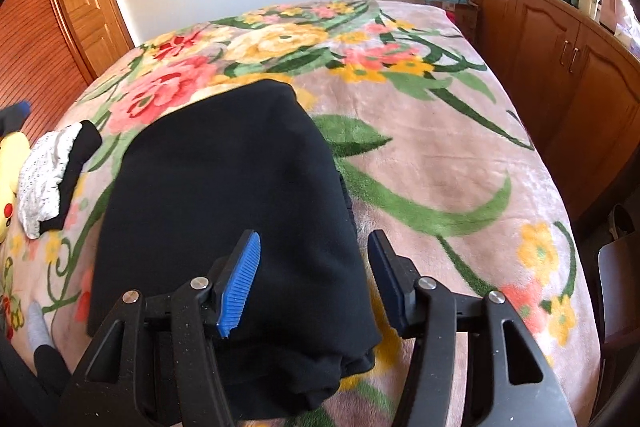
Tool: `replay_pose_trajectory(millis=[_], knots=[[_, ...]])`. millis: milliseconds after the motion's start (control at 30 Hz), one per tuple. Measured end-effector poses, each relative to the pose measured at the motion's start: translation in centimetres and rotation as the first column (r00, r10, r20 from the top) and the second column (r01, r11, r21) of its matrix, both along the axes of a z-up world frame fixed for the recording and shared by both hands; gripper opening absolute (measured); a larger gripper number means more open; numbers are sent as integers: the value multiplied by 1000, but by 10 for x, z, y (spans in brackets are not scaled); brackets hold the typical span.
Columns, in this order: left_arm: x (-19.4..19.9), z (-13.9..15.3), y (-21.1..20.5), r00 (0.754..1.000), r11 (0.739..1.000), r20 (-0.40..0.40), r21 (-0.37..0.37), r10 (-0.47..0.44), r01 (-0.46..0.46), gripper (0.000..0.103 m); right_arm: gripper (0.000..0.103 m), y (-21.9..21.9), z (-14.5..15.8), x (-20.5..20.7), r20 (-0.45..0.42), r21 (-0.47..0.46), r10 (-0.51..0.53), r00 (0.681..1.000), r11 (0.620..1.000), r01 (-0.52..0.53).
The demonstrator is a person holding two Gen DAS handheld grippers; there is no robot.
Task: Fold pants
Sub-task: 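Move both open grippers to the sides of the folded black pants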
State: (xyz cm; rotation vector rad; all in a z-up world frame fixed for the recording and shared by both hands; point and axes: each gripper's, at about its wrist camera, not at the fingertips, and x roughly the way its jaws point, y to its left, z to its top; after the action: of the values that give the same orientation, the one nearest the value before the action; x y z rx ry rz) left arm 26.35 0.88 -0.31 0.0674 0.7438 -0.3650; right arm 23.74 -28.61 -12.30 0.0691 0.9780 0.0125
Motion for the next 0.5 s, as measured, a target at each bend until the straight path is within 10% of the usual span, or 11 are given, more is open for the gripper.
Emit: replay_pose_trajectory(millis=[500], knots=[[-24, -53, 10, 998, 999, 45, -25, 37, -36, 92, 58, 3, -36, 1, -126, -35, 17, 992, 999, -21]])
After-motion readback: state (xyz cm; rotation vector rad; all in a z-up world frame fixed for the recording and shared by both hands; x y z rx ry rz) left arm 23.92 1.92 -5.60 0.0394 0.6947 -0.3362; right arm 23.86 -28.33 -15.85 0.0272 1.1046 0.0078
